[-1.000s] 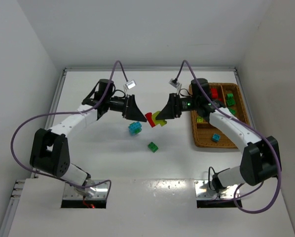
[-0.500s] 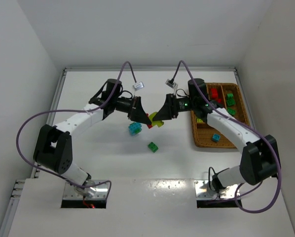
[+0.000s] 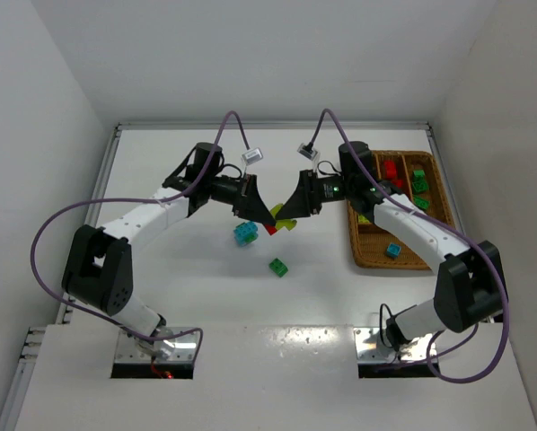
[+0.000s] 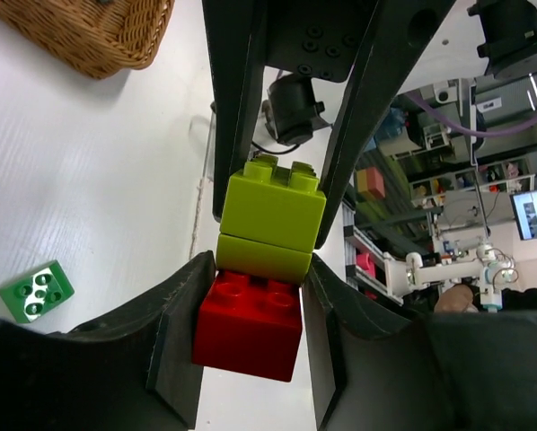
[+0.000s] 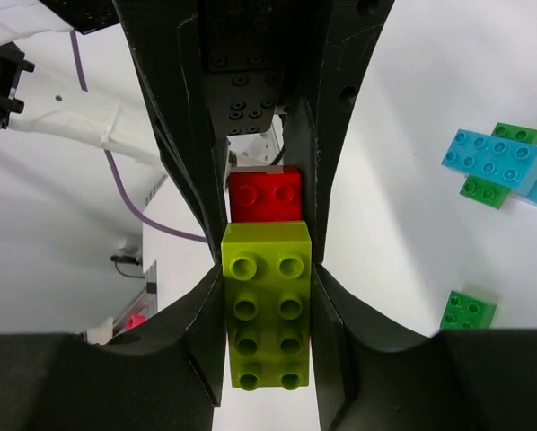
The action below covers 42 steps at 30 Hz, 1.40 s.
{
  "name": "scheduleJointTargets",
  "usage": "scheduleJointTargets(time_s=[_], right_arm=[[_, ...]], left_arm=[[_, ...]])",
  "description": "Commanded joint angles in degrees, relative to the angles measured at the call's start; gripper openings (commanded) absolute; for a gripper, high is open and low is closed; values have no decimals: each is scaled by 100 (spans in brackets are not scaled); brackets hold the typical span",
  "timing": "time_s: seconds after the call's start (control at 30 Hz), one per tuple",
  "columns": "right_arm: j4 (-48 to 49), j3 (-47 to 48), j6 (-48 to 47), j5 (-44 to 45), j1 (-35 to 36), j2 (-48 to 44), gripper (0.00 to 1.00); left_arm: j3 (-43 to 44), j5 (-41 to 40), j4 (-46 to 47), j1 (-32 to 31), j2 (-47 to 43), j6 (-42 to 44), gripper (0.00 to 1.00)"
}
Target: Sort the legos into containers by color
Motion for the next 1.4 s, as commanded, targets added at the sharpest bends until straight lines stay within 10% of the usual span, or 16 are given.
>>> scheduleJointTargets(time_s=[0.0,0.47,0.7,1.0,1.17,1.37], right_arm=[[116,193,-14,-44,-13,-73,26],[-849,-54,-365,929,-1198,-477,26],[-2125,114,283,6199,-1725,-600,26],[-2195,1176,-119,6970,-2008,1172,39],[-2248,1783,-172,7461,-2008,1851,67],[-2390,2074,-172,7419,-2008,1556,68]], left_arm=[[239,-17,351,10,-22,82,5],[72,-395,351,345,-23,-84,0],[72,-773,298,345,31,-208,0],[72,-1063,131,345,136,-208,0],[72,-1063,78,345,136,-208,0],[124,-994,78,397,136,-208,0]])
